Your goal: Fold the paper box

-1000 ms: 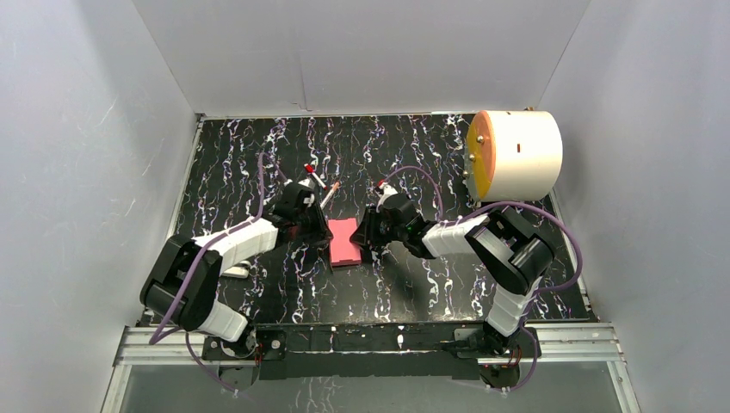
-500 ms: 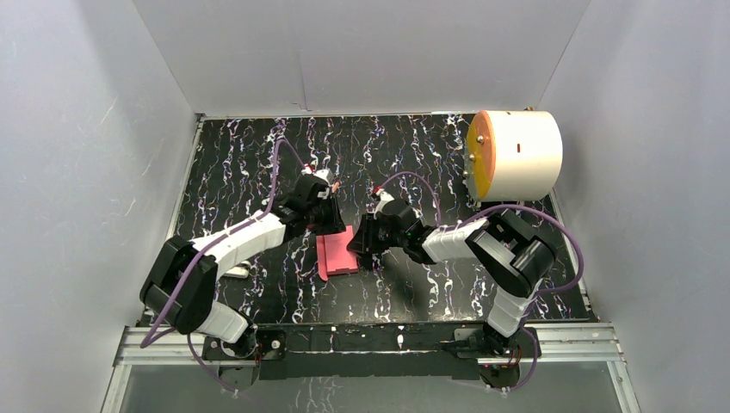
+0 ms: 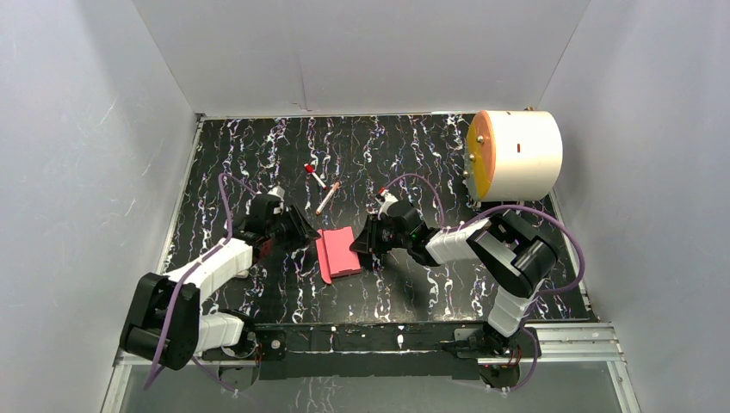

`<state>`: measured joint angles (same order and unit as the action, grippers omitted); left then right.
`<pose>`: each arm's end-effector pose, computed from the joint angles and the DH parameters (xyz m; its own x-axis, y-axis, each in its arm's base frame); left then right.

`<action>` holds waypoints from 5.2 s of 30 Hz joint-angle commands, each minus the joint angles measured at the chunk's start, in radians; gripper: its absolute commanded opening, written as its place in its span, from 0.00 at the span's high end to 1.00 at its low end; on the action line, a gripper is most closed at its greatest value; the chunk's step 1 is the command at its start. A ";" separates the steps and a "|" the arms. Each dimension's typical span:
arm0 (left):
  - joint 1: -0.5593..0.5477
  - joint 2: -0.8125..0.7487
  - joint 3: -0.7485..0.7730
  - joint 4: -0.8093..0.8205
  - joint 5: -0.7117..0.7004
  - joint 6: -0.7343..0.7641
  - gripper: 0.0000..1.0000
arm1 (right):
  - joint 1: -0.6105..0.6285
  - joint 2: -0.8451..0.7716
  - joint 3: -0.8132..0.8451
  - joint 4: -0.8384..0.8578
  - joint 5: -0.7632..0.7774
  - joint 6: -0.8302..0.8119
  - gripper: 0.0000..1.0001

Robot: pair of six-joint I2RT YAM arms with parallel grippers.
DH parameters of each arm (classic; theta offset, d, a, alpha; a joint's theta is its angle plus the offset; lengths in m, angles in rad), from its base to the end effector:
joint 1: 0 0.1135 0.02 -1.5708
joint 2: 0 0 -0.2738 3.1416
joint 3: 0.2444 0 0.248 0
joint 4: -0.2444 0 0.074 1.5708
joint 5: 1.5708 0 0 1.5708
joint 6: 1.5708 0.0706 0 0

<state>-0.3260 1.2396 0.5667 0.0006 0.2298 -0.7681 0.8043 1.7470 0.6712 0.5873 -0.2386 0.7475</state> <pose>0.2489 -0.1011 0.1805 -0.7583 -0.4578 -0.4642 -0.0642 0.7610 -0.6456 0.2384 0.2716 0.1329 -0.8130 0.1081 -0.5722 -0.3982 0.6138 0.6816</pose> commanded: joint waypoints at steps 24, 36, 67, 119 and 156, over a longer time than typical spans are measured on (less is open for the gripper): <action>0.011 0.056 -0.014 0.152 0.215 -0.031 1.00 | -0.005 0.018 0.007 0.026 -0.046 -0.003 0.69; -0.140 0.143 0.319 -0.207 0.060 0.269 1.00 | -0.005 -0.018 0.034 -0.008 -0.055 -0.038 0.64; -0.318 0.291 0.453 -0.320 -0.061 0.339 0.64 | 0.004 -0.080 0.112 -0.106 0.009 -0.041 0.66; -0.200 0.364 0.565 -0.551 0.262 0.757 0.96 | -0.219 -0.279 0.220 -0.345 -0.368 -1.038 0.45; -0.179 0.351 0.516 -0.527 0.355 0.797 0.97 | -0.212 -0.025 0.383 -0.384 -0.664 -1.252 0.61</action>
<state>-0.5068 1.6104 1.0924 -0.5022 0.5552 0.0158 0.5850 1.7100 0.9958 0.1967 -0.8707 -0.4976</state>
